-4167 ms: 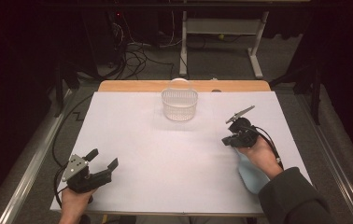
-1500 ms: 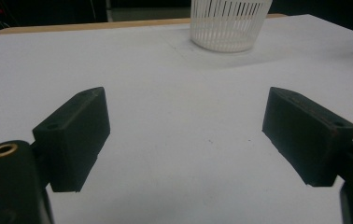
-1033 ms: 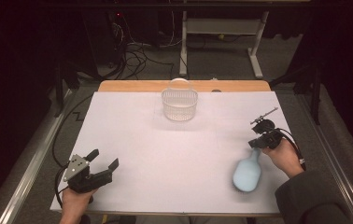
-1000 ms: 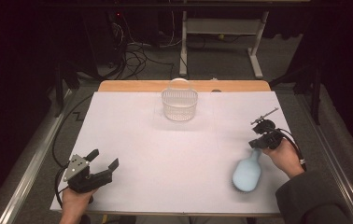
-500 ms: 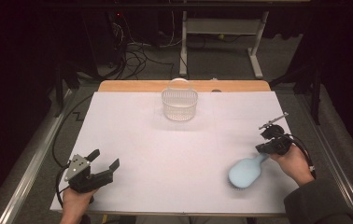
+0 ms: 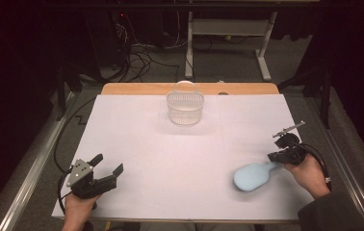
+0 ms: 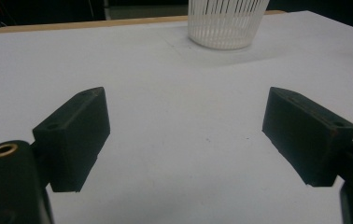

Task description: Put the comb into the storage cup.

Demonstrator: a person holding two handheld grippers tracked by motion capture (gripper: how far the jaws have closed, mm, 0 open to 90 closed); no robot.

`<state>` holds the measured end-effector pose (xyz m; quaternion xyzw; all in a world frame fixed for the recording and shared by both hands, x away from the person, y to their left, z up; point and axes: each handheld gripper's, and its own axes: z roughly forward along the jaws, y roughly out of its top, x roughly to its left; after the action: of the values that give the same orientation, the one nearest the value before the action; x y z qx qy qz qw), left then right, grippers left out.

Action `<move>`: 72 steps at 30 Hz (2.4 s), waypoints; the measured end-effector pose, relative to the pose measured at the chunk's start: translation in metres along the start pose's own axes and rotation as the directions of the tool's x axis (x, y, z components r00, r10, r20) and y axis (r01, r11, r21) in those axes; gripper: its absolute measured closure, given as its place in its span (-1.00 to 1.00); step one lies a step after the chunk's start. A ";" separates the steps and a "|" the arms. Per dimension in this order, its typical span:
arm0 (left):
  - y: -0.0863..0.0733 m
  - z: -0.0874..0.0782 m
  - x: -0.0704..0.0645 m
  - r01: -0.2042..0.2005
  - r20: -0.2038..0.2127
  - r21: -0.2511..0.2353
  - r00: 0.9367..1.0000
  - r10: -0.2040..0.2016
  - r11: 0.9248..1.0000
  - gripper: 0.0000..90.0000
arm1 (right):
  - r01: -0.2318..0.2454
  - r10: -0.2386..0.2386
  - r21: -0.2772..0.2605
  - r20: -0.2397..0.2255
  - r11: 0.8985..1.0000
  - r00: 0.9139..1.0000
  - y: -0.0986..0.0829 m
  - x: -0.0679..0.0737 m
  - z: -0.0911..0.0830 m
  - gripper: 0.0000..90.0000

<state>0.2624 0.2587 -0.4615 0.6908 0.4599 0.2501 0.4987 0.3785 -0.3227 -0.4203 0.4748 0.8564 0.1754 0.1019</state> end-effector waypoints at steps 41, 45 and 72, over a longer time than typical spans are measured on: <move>-0.001 0.000 0.000 0.007 0.000 0.001 1.000 -0.007 1.000 -0.68 | -0.036 0.035 -0.015 -0.045 0.999 0.998 -0.033 0.005 -0.012 0.99; -0.001 0.000 0.000 0.008 0.000 -0.002 1.000 -0.008 1.000 -0.68 | -0.034 0.034 -0.005 -0.048 0.999 0.998 -0.035 0.006 -0.012 0.99; -0.001 0.000 -0.001 0.003 -0.005 -0.006 1.000 -0.003 1.000 -0.68 | -0.024 0.023 -0.009 -0.081 1.000 0.996 -0.055 0.025 -0.009 0.99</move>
<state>0.2620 0.2581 -0.4623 0.6880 0.4613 0.2527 0.5000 0.3195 -0.3302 -0.4344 0.4767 0.8533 0.1999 0.0677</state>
